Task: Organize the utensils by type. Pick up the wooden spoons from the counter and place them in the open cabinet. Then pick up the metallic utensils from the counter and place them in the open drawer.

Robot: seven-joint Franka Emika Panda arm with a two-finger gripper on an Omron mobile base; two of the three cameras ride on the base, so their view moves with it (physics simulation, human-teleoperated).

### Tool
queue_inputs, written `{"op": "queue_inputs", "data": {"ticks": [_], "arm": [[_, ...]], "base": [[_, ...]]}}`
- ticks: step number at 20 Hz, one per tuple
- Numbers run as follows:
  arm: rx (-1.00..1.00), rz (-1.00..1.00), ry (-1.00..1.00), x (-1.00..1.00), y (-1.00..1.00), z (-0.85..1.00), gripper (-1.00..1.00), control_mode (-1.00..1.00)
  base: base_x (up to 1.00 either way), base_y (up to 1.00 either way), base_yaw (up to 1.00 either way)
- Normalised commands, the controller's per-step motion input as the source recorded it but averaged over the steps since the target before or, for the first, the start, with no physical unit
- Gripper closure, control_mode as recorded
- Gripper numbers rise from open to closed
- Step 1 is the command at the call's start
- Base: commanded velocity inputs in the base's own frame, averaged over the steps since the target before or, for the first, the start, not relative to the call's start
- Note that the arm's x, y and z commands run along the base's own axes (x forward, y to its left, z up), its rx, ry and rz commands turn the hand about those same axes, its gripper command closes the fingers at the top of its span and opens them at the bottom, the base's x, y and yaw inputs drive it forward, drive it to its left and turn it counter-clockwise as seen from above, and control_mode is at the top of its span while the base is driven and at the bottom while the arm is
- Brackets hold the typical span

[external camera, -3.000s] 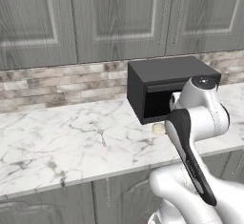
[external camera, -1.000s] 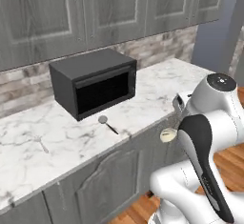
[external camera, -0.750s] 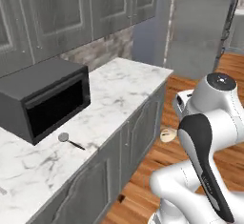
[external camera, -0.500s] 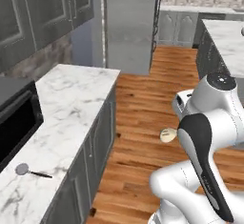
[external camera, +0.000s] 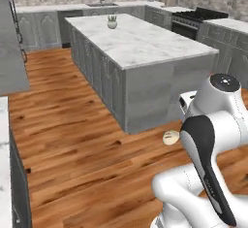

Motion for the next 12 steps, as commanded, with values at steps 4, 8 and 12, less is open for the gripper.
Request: {"op": "queue_inputs", "data": {"ticks": [4, 8, 12], "arm": [[0.0, 0.0, 0.0, 0.0, 0.0, 0.0, 1.0, 1.0], [0.0, 0.0, 0.0, 0.0, 0.0, 0.0, 1.0, 1.0], [0.0, 0.0, 0.0, 0.0, 0.0, 0.0, 1.0, 1.0]], "base": [[0.13, -0.2, -0.84], [0.53, -0.23, -0.52], [0.97, -0.13, -0.2]]}}
